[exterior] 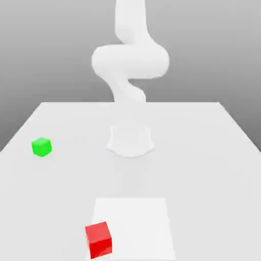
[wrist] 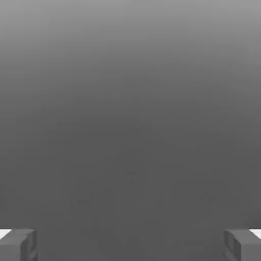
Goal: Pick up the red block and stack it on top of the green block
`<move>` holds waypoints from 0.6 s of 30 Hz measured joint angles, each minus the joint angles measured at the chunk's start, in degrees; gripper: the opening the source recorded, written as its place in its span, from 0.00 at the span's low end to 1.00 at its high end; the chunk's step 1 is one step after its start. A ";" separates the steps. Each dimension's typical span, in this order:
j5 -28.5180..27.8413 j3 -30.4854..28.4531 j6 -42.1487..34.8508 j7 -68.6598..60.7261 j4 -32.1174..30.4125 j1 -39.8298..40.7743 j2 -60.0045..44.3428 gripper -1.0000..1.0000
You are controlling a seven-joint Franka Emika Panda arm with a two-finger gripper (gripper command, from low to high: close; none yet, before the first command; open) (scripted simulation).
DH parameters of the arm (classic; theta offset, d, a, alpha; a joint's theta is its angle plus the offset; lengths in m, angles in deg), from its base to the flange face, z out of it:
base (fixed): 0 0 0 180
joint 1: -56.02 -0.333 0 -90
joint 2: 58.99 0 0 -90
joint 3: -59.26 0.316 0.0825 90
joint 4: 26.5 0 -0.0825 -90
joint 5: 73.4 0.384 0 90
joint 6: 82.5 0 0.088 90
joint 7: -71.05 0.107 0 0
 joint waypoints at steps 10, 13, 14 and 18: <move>4.51 -7.28 7.91 -13.80 -3.91 -4.55 -21.19 0.50; 5.93 -8.63 10.23 -17.93 -5.06 -5.12 -27.46 0.50; 6.34 -9.00 11.00 -19.27 -5.44 -5.24 -29.54 0.50; 7.48 -9.53 14.15 -24.24 -6.99 -4.66 -37.80 0.50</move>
